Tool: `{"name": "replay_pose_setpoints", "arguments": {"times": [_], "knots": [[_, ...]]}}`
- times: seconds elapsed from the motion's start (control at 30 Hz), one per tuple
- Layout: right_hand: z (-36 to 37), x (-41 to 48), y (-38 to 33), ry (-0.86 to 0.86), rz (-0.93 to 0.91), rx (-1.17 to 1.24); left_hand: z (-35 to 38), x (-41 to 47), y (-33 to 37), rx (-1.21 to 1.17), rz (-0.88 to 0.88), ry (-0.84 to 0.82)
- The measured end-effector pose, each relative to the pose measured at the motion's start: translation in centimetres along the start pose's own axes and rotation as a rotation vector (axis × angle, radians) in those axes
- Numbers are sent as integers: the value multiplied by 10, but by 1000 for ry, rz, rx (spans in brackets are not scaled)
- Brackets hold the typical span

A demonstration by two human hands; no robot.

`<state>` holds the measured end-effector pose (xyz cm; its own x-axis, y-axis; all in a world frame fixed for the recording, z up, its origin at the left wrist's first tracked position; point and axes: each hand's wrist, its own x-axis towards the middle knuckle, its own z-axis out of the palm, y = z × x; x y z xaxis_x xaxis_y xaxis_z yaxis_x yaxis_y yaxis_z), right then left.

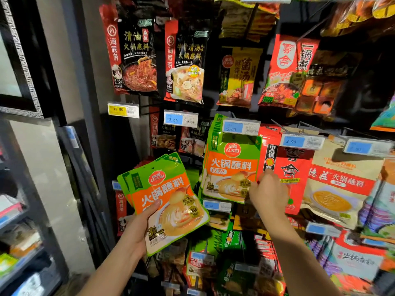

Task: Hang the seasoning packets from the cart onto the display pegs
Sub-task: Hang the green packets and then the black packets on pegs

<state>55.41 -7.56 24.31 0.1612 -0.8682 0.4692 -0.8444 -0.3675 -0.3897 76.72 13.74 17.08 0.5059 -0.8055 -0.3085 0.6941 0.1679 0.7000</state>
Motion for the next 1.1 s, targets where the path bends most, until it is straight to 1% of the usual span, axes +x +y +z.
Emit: {"name": "replay_pose_setpoints", "arguments": {"times": [0.03, 0.07, 0.13, 0.17, 0.2, 0.27, 0.33, 0.4, 0.5, 0.63, 0.73, 0.8, 0.93, 1.1], "knots": [[-3, -9, -7, -19, -45, 139, 4, 0, -2, 17, -4, -9], [-5, -16, -16, -91, -85, 317, 10, -2, -4, 36, -8, -21], [-11, -31, -37, -325, -138, 659, 19, -1, -9, 109, 3, -13], [-13, -37, -44, -414, -151, 744, 23, -1, -11, 146, 9, -21], [-11, -40, -48, -472, -164, 766, 28, -1, -13, 170, 9, -43], [-3, -49, -50, -527, -149, 745, 38, -1, -19, 204, 19, -74], [2, -53, -46, -478, -84, 751, 46, -2, -24, 220, 27, -87], [0, -55, -44, -448, -1, 827, 54, -5, -26, 214, 15, -95], [1, -51, -39, -521, 143, 986, 59, -7, -29, 203, 5, -100], [9, -45, -31, -524, 122, 956, 56, -1, -32, 151, -37, -107], [11, -44, -27, -534, 110, 1041, 56, 2, -29, 71, -106, -93], [7, -44, -27, -521, 90, 1078, 53, 4, -29, 44, -114, -81], [1, -35, -17, -505, 161, 1208, 44, 8, -25, 88, -67, -29], [-8, -20, 2, -336, 291, 1276, 33, 13, -20, 105, 28, 58]]}}
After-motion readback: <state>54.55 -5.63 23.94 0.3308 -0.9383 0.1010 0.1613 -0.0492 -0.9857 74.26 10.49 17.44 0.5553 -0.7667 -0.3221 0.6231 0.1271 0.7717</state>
